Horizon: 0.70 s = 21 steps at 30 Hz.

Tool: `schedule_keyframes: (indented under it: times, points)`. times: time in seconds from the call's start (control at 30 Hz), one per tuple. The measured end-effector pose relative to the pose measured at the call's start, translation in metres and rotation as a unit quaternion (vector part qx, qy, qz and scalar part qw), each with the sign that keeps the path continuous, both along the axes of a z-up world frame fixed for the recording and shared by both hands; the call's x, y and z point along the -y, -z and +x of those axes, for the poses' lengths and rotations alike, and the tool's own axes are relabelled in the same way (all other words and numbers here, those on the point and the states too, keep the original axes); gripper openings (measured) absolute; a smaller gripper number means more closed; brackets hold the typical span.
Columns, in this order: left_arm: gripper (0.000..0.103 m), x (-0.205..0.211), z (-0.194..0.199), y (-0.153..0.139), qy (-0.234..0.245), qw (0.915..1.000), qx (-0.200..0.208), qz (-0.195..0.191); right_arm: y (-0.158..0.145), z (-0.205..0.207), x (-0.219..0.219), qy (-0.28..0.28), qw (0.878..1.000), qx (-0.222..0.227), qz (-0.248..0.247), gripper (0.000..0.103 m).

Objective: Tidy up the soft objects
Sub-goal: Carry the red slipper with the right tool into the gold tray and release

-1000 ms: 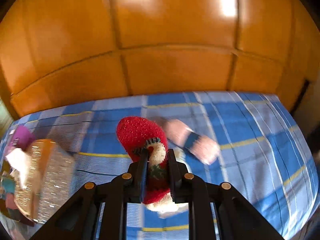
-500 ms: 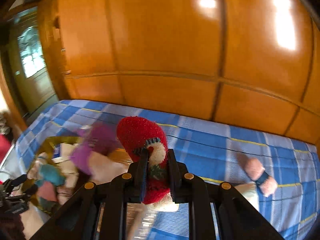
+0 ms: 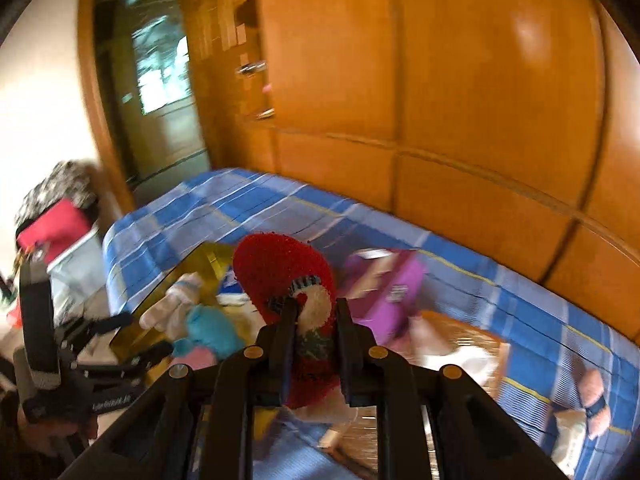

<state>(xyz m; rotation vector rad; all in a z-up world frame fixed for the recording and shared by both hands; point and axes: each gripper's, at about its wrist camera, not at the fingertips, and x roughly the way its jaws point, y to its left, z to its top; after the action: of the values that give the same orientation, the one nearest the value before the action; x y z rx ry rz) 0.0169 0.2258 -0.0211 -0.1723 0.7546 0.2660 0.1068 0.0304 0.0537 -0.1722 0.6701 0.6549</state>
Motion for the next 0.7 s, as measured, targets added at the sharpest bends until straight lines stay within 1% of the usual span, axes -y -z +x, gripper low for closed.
schedule_keyframes:
  times: [0.17, 0.3, 0.37, 0.43, 0.5, 0.53, 0.6, 0.63, 0.7]
  points:
    - [0.078, -0.021, -0.003, 0.000, -0.028, 0.9996, 0.004, -0.006, 0.025, -0.011, -0.033, -0.036, 0.999, -0.024, -0.016, 0.017]
    - [0.078, -0.035, -0.006, 0.002, -0.048, 0.9988, 0.009, -0.011, 0.047, -0.019, -0.058, -0.059, 0.997, -0.054, -0.021, 0.017]
    - [0.078, -0.044, -0.007, 0.001, -0.059, 0.9981, 0.010, -0.016, 0.060, -0.016, -0.068, -0.061, 0.995, -0.072, -0.025, 0.017]
    - [0.078, -0.053, -0.010, 0.000, -0.075, 0.9970, 0.013, -0.016, 0.079, -0.009, -0.082, -0.056, 0.993, -0.099, -0.027, 0.017]
    - [0.078, -0.060, -0.012, -0.001, -0.083, 0.9962, 0.016, -0.023, 0.099, 0.002, -0.096, -0.039, 0.992, -0.117, -0.036, 0.018]
    - [0.078, -0.062, -0.013, -0.001, -0.086, 0.9958, 0.017, -0.024, 0.106, 0.006, -0.099, -0.037, 0.991, -0.126, -0.035, 0.020]
    - [0.078, -0.064, -0.013, -0.001, -0.087, 0.9957, 0.018, -0.027, 0.118, 0.014, -0.104, -0.038, 0.987, -0.150, -0.032, 0.033]
    - [0.078, -0.064, -0.013, -0.001, -0.086, 0.9958, 0.017, -0.027, 0.120, 0.015, -0.106, -0.034, 0.987, -0.156, -0.029, 0.042]
    - [0.078, -0.063, -0.013, 0.000, -0.082, 0.9961, 0.018, -0.026, 0.120, 0.012, -0.101, -0.036, 0.987, -0.158, -0.017, 0.050]
